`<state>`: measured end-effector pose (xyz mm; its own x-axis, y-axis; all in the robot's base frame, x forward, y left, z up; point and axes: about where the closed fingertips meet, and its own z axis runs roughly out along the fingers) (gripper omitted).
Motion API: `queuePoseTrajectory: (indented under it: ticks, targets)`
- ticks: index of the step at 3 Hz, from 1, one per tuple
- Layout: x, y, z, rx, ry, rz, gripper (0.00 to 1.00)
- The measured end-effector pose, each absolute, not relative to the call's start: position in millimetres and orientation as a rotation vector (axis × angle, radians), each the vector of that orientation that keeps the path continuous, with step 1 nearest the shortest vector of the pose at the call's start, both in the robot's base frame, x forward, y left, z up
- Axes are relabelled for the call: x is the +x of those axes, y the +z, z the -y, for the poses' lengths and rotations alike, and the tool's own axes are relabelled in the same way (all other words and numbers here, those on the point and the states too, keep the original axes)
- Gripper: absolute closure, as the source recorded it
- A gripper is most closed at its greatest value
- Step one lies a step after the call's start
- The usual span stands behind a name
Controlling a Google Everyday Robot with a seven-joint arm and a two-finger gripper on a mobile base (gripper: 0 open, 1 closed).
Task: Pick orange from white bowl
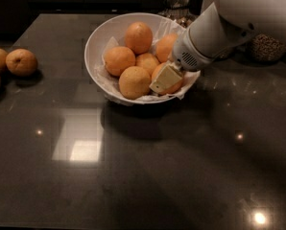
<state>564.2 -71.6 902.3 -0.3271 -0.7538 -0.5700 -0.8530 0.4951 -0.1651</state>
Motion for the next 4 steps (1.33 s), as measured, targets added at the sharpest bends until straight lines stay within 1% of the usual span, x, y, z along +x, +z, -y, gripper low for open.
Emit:
queuePoseTrajectory:
  ticks: [1,2,3,4]
  targets:
    - [565.4,903.7,71.8,-1.314,0.218,-2.154,0.38]
    - [568.3,900.0,71.5,-1.311,0.218,-2.167,0.36]
    - [568.4,902.6,72.0,-1.311,0.219,-2.168,0.21]
    - [568.0,895.7,72.5,-1.305,0.214,-2.177,0.24]
